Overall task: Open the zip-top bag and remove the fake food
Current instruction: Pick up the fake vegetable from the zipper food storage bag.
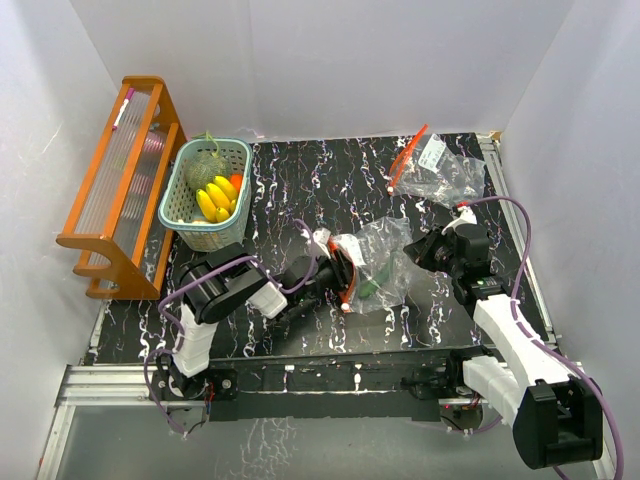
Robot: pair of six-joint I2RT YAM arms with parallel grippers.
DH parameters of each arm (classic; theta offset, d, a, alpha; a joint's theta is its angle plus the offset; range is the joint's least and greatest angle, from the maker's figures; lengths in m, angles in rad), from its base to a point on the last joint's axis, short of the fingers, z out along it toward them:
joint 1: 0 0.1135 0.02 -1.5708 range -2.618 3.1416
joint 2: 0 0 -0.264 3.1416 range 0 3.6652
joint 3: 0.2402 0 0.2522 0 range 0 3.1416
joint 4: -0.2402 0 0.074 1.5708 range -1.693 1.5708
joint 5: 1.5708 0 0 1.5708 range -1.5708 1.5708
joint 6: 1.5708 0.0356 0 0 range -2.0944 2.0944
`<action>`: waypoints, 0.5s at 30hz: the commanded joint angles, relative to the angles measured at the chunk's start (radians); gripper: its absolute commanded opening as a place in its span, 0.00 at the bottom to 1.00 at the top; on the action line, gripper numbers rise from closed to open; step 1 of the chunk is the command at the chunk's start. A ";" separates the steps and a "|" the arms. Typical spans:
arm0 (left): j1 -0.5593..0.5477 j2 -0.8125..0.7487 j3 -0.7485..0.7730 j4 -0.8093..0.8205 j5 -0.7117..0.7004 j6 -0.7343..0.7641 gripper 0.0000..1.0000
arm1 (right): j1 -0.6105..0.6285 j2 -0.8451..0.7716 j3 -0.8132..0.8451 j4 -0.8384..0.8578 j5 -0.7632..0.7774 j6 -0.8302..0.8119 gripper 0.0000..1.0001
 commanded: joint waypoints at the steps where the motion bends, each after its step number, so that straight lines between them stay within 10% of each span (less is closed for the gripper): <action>1: -0.035 0.025 0.055 -0.103 -0.008 0.162 0.43 | -0.003 -0.012 -0.008 0.059 -0.019 -0.007 0.08; 15: -0.095 0.046 0.115 -0.258 -0.038 0.341 0.58 | -0.002 -0.006 -0.040 0.076 -0.013 0.005 0.08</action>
